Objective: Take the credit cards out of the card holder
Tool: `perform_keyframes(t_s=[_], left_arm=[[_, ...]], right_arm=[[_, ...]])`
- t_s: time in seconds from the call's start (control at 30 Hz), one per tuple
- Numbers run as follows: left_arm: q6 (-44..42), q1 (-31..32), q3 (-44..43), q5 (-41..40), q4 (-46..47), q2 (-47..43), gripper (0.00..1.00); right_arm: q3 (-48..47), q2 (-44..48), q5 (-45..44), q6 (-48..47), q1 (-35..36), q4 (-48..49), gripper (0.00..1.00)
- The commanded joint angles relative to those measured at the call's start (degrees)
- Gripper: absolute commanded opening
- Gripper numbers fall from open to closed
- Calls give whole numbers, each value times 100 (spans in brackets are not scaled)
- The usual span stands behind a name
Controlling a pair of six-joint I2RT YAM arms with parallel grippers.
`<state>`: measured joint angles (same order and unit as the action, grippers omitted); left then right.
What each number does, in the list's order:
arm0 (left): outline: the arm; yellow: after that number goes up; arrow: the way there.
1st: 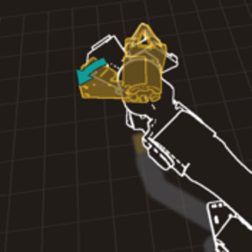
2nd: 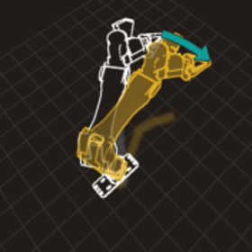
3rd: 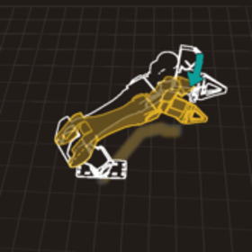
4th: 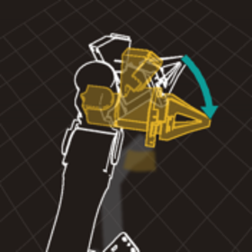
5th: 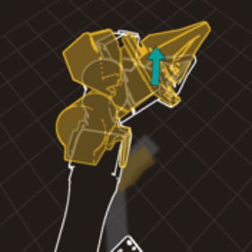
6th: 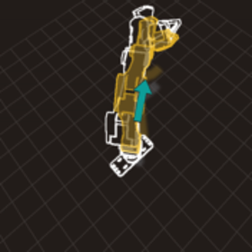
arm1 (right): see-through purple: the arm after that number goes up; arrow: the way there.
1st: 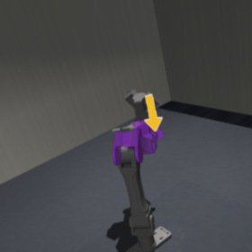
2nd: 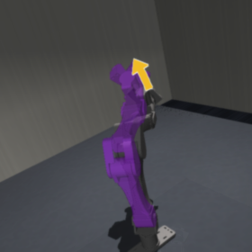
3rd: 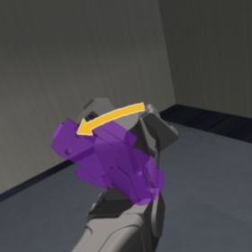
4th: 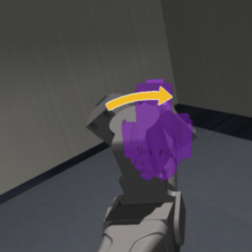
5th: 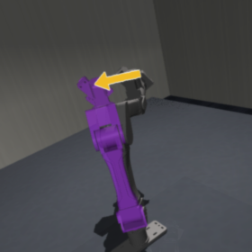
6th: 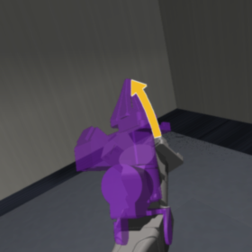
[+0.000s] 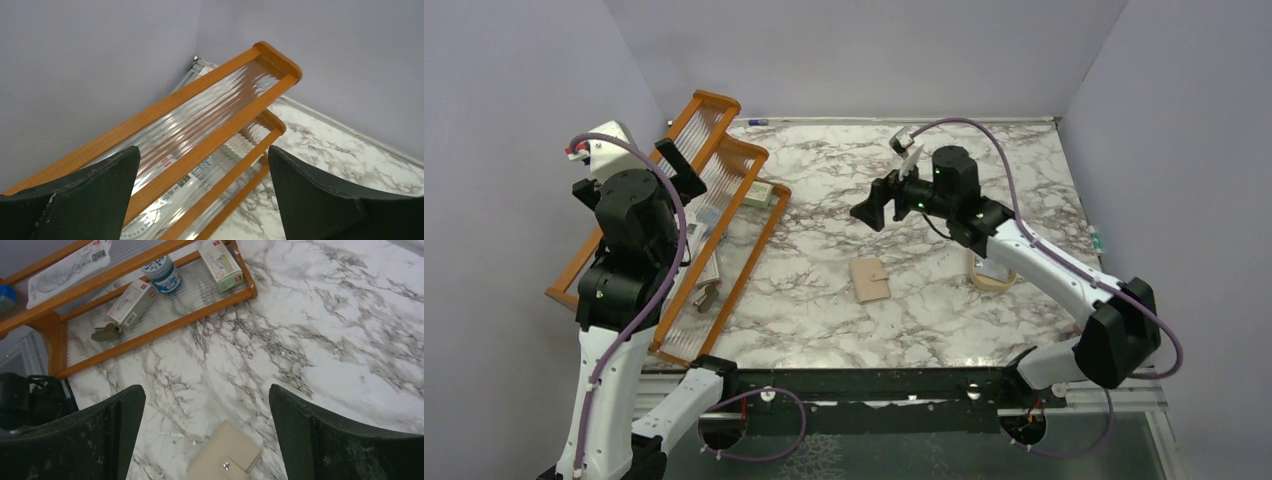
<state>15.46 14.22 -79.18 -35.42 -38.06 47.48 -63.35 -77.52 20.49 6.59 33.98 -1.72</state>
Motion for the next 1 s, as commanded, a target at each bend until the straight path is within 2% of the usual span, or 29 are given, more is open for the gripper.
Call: perform_keyframes(t_s=[0.0,0.13,0.33,0.43,0.6,0.77,0.97], left_arm=[[224,11,-478,-797,-1355,718,99],[-186,-137,-669,-925,-1190,1184,99],[-846,-1008,-1423,445,-688,2076,99],[-886,-1258,-1761,932,-666,2440,99],[-864,-1369,-1982,1265,-595,2584,99],[-839,-1369,-1786,1486,-541,2519,99],[-823,-1369,-1411,1692,-407,2360,99]], right_arm=[[-592,-767,876,576,100,903,100],[-1051,-1602,1175,1743,237,1595,100],[-1917,-3087,1417,4344,526,2774,100],[-2556,-3830,1227,5398,731,2928,100],[-3740,-4846,820,6017,1053,2782,99],[-4604,-5805,496,6852,1173,2702,98],[-5607,-6532,128,7150,1340,1822,97]])
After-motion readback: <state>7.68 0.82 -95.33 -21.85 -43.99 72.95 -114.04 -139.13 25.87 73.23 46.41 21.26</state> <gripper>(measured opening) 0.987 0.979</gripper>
